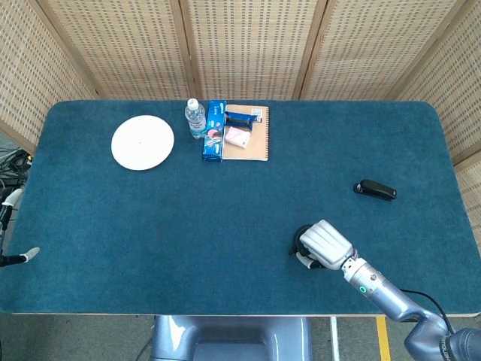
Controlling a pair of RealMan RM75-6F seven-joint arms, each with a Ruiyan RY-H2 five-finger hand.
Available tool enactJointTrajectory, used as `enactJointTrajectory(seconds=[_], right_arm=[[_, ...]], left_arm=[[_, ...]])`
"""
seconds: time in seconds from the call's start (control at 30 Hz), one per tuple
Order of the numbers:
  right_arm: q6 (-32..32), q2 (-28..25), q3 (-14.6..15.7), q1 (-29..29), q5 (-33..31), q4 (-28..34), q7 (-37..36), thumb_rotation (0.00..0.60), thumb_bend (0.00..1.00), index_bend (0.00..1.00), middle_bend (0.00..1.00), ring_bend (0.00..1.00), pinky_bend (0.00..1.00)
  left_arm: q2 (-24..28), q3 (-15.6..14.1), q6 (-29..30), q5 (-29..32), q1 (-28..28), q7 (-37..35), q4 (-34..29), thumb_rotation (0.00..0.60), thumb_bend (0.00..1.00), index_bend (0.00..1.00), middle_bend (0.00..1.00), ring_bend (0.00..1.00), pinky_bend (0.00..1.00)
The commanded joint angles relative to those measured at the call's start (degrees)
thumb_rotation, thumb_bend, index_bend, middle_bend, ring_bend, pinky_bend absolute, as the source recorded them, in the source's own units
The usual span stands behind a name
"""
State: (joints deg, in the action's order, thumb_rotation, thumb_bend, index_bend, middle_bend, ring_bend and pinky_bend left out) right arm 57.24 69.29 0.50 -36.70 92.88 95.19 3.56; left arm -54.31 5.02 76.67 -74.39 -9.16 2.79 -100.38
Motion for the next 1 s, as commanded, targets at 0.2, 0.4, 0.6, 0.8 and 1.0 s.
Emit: enactJointTrajectory(seconds=[0.2, 0.4, 0.6, 0.8, 1.0], right_arm=[[-0.78, -0.75, -0.97, -0.7, -0.96, 1.2, -0.13, 0.6, 0.94, 1.0, 1.0, 0.91, 0.87], [-2.23, -1.36, -2.64, -1.88, -3.0, 3.07, -0.72, 0.6, 0.94, 1.0, 1.0, 0.91, 0.88], [-6.78, -2.92, -7.99, -5.56, -11.05, 7.21, 0.5, 0.6, 0.95, 1.0, 1.0, 0.91, 0.88], [-12.08, -4.21, -12.36, -10.11, -23.39, 10.43, 5.35, 0.6, 0.95, 1.0, 1.0, 0.91, 0.88], [-13.24, -3.59, -14.86, -13.87, -35.33, 12.59, 8.65, 0.6, 0.96, 1.0, 1.0, 0.91, 0.88]], left_arm=[[0.06, 0.01, 0.03, -0.03, 0.05, -0.24, 0.02, 0.6, 0.0, 0.0, 0.0, 0.0, 0.0], [0.15, 0.04, -0.04, -0.05, 0.03, -0.46, 0.03, 0.6, 0.0, 0.0, 0.0, 0.0, 0.0], [0.35, 0.04, -0.09, -0.19, 0.07, -1.07, 0.08, 0.6, 0.0, 0.0, 0.0, 0.0, 0.0], [0.62, 0.08, -0.33, -0.26, 0.09, -2.16, 0.39, 0.6, 0.0, 0.0, 0.0, 0.0, 0.0], [0.87, 0.12, -0.6, -0.33, 0.1, -3.41, 0.83, 0.6, 0.0, 0.0, 0.0, 0.0, 0.0]])
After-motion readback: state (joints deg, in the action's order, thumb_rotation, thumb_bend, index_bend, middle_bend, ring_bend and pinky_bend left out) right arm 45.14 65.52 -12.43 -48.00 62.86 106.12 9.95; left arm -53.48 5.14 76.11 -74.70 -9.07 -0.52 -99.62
